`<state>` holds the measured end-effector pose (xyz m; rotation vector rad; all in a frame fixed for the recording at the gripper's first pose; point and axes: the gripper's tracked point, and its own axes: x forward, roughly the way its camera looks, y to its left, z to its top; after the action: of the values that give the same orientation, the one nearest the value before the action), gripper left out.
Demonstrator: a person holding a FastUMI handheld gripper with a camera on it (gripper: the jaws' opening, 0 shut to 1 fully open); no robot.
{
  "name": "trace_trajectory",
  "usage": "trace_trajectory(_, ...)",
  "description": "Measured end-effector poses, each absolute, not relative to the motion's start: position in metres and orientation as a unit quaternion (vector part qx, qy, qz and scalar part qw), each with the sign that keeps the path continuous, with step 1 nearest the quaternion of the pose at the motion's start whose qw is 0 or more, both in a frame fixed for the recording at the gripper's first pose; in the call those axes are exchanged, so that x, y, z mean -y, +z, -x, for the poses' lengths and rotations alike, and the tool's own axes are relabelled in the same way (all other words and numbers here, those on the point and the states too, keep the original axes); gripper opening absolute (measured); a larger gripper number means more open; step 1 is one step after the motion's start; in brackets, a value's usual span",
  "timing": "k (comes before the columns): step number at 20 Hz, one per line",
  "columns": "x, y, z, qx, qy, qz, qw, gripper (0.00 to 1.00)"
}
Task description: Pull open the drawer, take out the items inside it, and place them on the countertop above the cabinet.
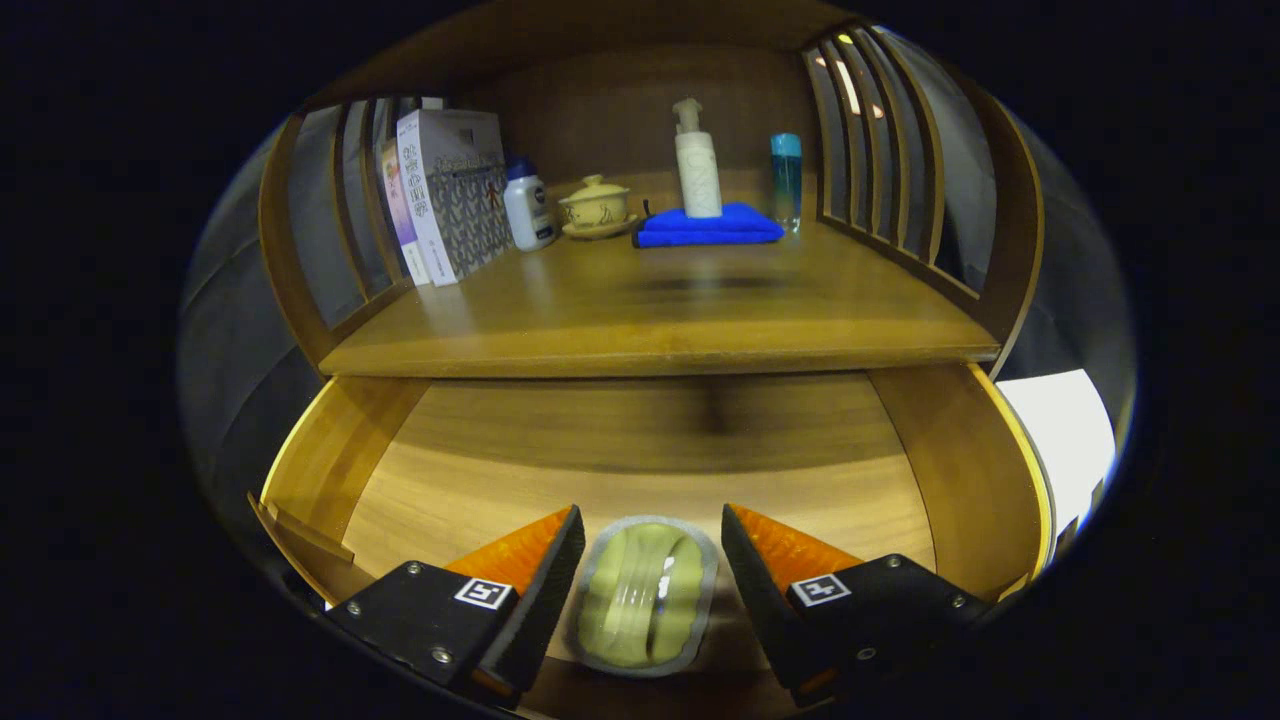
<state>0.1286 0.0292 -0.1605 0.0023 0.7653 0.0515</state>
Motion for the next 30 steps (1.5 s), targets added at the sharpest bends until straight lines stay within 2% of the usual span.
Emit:
trace_trajectory(3, -0.027, -0.164, -0.129, -0.386, 0.024, -0.009, 0.922, 0.8)
trace_trajectory(7, -0.029, -0.169, -0.126, -0.401, 0.028, -0.03, 0.915, 0.66)
trace_trajectory(11, -0.032, -0.177, -0.122, -0.408, 0.031, -0.03, 0.912, 0.49)
trace_trajectory(14, -0.034, -0.177, -0.125, -0.392, 0.028, -0.031, 0.919, 0.31)
trace_trajectory(16, -0.039, -0.176, -0.124, -0.384, 0.04, -0.022, 0.922, 0.25)
trace_trajectory(21, -0.05, -0.167, -0.123, -0.358, 0.055, -0.034, 0.932, 0.23)
trace_trajectory(30, -0.059, -0.105, -0.132, -0.271, 0.067, -0.031, 0.96, 0.23)
